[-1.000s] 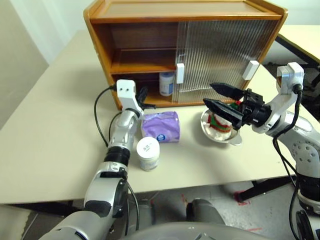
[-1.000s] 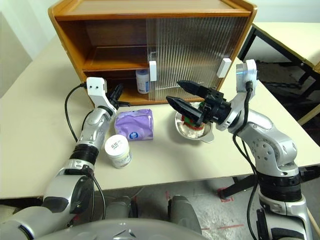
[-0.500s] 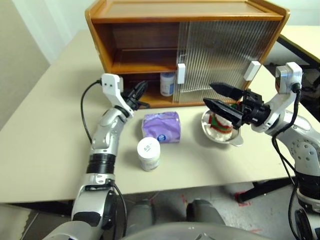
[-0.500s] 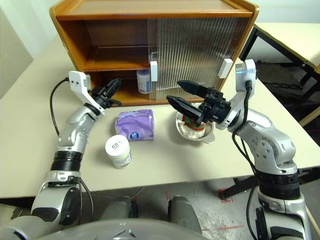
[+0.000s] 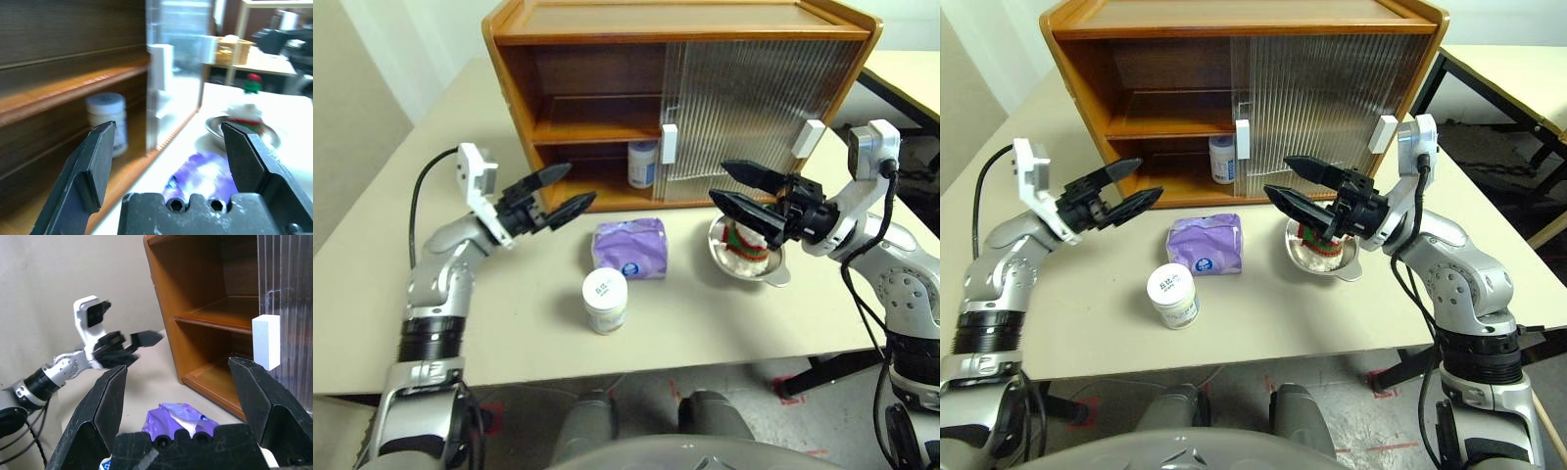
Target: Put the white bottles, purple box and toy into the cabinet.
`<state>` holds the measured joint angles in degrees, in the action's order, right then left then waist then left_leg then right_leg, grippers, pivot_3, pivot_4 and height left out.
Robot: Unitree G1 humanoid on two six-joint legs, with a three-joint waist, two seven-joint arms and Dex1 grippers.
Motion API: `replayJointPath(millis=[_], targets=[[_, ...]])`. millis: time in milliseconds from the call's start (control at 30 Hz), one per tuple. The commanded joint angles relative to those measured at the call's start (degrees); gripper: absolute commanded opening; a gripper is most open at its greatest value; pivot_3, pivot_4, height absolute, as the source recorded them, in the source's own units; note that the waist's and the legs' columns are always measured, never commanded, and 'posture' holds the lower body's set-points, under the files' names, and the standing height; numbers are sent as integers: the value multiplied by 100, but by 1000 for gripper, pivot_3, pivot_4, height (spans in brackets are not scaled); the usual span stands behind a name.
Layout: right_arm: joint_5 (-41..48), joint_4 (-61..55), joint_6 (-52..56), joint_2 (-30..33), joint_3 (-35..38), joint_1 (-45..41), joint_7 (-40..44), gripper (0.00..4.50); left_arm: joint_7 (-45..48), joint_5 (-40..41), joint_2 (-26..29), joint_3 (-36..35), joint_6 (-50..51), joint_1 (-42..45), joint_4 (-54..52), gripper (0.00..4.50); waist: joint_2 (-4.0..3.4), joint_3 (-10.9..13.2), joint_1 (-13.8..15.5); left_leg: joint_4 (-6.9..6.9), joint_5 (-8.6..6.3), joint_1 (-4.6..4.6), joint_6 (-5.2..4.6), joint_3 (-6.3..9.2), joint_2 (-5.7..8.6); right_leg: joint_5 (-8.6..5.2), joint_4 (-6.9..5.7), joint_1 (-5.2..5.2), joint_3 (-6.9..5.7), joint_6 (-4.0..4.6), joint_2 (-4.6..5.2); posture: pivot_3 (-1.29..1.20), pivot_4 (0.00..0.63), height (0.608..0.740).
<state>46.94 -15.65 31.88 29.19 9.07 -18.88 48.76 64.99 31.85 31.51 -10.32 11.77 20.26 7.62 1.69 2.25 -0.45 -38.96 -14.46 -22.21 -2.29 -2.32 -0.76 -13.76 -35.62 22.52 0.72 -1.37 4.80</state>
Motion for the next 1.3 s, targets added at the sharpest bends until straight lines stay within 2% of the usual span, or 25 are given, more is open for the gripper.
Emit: replayJointPath(millis=[33, 300, 467, 633, 900, 1300], targets=[[-34, 45, -36, -2, -52, -46, 76, 4500, 553, 179, 159, -42, -116, -205, -20, 4473, -1, 1, 7, 1, 0, 0, 0, 0, -1, -1, 0, 0, 0, 1, 1, 52, 0, 740], [-52, 150, 19, 18, -105, -174, 168, 4500, 1836, 511, 949, -22, 142, -1137, -531, 4473, -13, 8, 21, 7, -6, -4, 11, 1, -5, -9, -8, 14, -1, 13, 14, 76, 0, 740], [-79, 212, 28, 14, -149, -258, 198, 4500, 2557, 102, 1388, 287, -244, -1628, -485, 4473, -28, 18, 54, 12, -8, -6, 15, 1, -7, -40, -15, 27, 2, 64, 26, 74, 0, 740], [-63, 194, 63, 31, -148, -293, 181, 4500, 2645, -140, 1192, 544, -707, -1681, -235, 4473, -36, 23, 159, 17, -9, -10, 15, 0, -13, -43, -18, 39, 2, 71, 29, 65, 0, 740], [-9, 56, 117, 117, -54, -222, 107, 4500, 2729, -661, 827, 1021, -1535, -1379, 589, 4473, -40, 23, 147, 17, -7, -15, 13, -5, -13, -25, -24, 46, 4, 39, 20, 30, 0, 740], [57, -152, 166, 178, 54, -72, -31, 4500, 2721, -910, 377, 1333, -2011, -870, 1256, 4473, -40, 22, 121, 19, 1, -16, -2, -13, -12, -23, -25, 47, 4, 23, 6, -9, 0, 740]])
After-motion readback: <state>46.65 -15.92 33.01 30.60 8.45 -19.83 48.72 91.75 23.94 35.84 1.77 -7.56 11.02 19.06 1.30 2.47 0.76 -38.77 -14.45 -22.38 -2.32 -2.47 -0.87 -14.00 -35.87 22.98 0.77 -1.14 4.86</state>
